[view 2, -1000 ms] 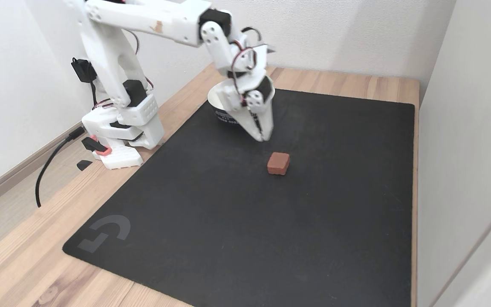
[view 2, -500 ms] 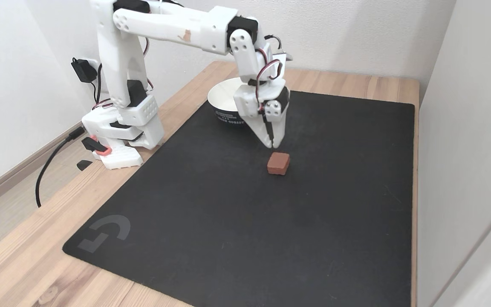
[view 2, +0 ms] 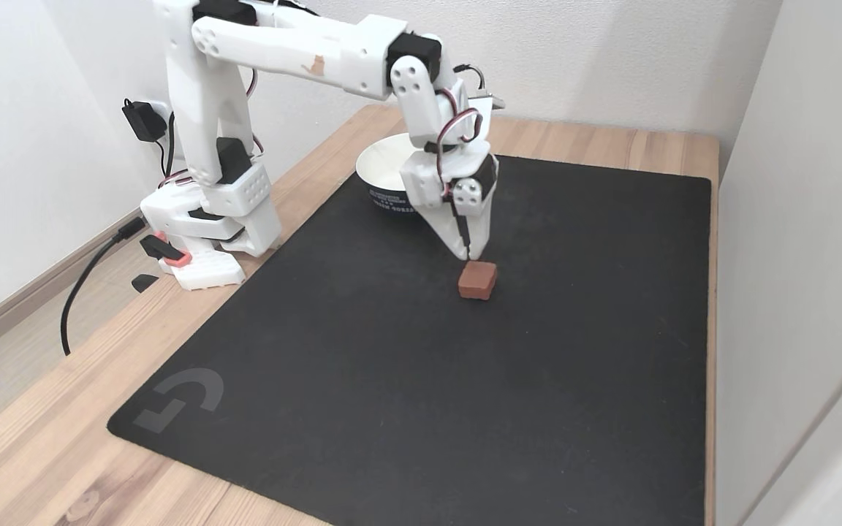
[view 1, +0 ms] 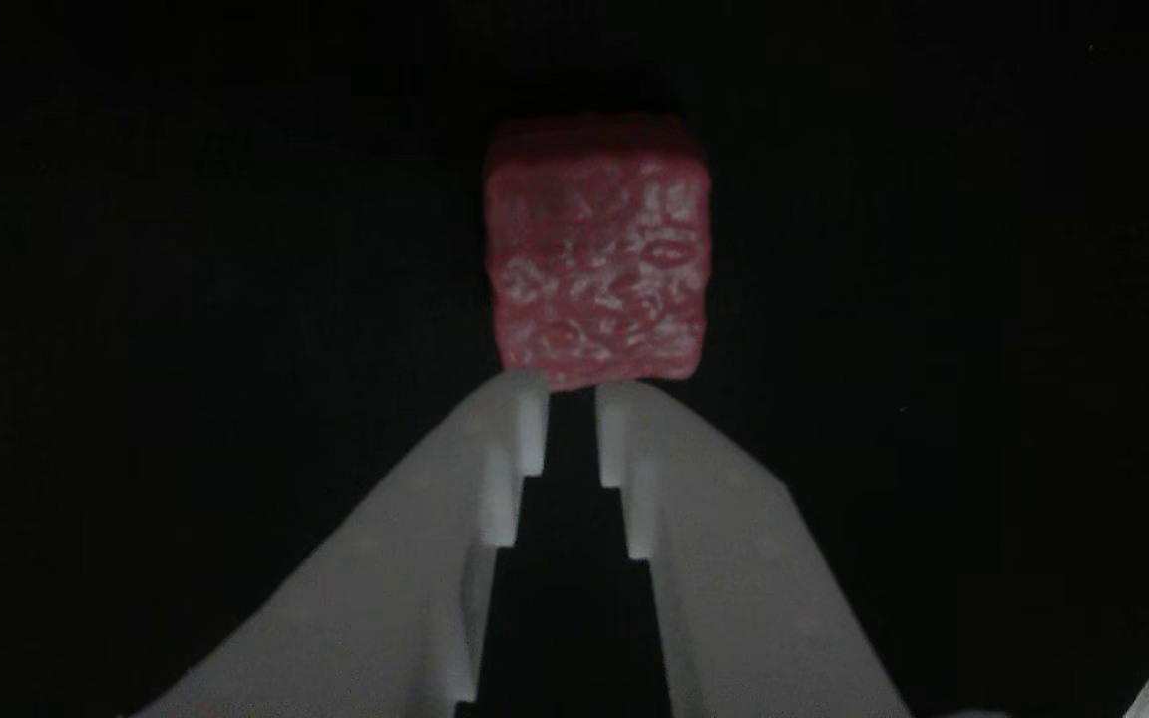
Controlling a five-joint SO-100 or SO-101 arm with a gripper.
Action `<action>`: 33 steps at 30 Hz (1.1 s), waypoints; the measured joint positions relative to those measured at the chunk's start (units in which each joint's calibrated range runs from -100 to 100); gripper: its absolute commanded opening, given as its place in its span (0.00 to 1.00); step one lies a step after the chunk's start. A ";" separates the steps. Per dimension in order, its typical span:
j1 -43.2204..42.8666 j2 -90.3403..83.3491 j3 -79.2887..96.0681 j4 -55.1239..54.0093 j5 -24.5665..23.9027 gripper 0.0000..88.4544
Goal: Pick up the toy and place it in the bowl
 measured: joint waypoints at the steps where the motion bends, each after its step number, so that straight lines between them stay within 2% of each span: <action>1: 0.17 0.00 0.00 0.00 0.00 0.06; 4: 0.25 0.00 0.00 0.00 0.00 0.18; 5: 0.25 0.00 0.00 0.00 0.00 0.27; 8: 0.17 0.00 0.00 0.00 0.00 0.35; 33: 0.17 4.33 0.00 2.36 -0.10 0.35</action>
